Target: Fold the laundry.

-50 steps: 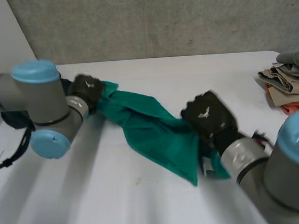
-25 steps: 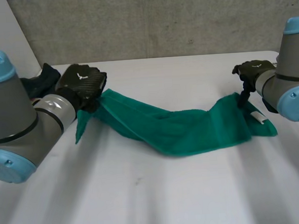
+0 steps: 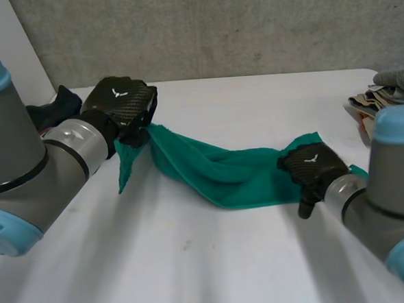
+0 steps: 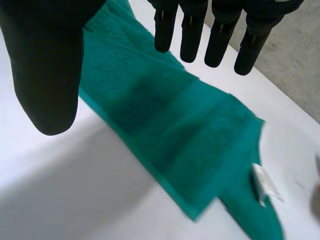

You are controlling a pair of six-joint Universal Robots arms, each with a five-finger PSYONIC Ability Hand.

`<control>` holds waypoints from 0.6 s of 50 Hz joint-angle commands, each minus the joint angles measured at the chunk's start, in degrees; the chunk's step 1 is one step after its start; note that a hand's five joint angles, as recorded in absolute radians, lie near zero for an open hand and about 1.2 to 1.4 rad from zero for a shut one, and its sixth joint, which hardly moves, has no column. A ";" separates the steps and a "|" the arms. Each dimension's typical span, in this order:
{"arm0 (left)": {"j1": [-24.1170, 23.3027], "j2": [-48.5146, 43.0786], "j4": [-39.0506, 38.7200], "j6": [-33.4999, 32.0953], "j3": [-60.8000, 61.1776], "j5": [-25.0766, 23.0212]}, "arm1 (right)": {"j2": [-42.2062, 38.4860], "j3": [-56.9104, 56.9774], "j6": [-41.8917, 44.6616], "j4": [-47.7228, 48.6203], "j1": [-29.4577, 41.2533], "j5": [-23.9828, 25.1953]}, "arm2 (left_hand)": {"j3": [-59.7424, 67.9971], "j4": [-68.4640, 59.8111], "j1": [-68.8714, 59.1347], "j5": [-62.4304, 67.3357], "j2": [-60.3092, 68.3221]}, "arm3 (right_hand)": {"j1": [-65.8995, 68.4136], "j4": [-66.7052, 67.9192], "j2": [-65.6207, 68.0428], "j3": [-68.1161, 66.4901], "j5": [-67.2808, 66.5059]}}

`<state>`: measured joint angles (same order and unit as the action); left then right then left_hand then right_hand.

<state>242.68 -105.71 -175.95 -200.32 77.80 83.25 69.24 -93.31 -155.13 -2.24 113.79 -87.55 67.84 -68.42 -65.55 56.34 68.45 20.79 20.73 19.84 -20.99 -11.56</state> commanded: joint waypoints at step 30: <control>-1.07 14.39 4.03 7.75 -1.42 0.24 | -14.92 8.15 -4.83 13.57 3.01 -6.23 | 12.16 -11.58 -14.45 13.66 11.55 | 59.21 59.27 60.15 -59.01 -58.44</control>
<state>240.56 -91.61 -171.91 -194.00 75.73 83.41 54.77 -86.15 -159.66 9.27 117.05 -92.07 67.84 -68.45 -65.55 56.34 68.46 55.47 55.06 55.70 -55.13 -45.11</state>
